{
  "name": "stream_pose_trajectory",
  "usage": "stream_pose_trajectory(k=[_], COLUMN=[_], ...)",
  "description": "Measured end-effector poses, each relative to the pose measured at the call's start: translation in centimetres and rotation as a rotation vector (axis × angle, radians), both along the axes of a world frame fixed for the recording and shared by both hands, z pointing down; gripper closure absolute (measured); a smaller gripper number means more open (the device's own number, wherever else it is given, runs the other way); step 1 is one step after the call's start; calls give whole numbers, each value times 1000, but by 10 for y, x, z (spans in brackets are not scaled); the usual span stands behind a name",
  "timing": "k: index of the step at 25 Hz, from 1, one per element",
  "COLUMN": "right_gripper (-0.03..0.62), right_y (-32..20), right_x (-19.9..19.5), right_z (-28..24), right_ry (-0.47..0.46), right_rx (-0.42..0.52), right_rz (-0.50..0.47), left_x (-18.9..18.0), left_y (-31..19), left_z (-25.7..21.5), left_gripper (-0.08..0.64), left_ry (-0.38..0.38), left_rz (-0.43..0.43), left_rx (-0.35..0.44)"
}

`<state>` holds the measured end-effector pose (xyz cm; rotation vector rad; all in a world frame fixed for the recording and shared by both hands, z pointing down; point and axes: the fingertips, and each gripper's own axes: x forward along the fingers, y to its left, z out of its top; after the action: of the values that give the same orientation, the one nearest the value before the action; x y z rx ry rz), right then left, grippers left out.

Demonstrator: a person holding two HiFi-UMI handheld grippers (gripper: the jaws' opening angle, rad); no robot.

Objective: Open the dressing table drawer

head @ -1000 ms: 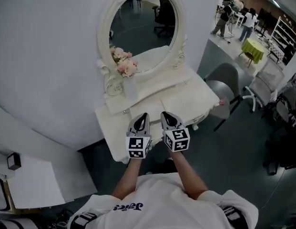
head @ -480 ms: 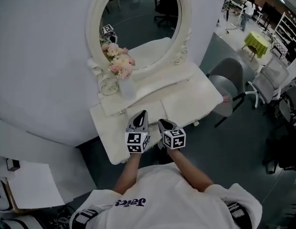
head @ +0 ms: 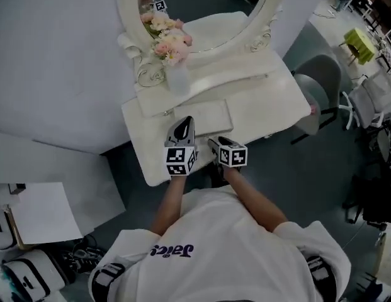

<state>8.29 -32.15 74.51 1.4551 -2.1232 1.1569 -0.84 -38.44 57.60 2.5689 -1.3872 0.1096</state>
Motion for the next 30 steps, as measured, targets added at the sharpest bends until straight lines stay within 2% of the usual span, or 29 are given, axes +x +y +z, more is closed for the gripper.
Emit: stream_pose_trajectory(k=[4, 8, 10, 11, 12, 14, 21, 30], right_gripper=[371, 375, 414, 471, 500, 519, 525, 523], right_y=[0, -11, -16, -18, -19, -20, -14, 19], right_x=[-13, -23, -23, -23, -22, -24, -27, -26], right_z=[26, 32, 34, 34, 33, 33, 31, 30], right_ry=[-49, -49, -46, -55, -68, -88, -50, -29], right_rx=[-74, -81, -84, -83, -81, -77, -65, -70], right_rz=[-14, -28, -14, 0, 13, 21, 5, 39], left_x=[-8, -14, -18, -20, -22, -26, -32, -28], left_y=[-1, -6, -8, -9, -9, -10, -5, 22], left_z=[11, 13, 14, 14, 15, 16, 13, 8], left_gripper=[545, 545, 545, 545, 545, 545, 545, 545], left_ry=[-8, -11, -13, -15, -16, -15, -4, 4], left_rz=[-16, -28, -35, -36, -37, -41, -34, 18], left_rx=[-21, -25, -27, -28, -29, -30, -31, -23])
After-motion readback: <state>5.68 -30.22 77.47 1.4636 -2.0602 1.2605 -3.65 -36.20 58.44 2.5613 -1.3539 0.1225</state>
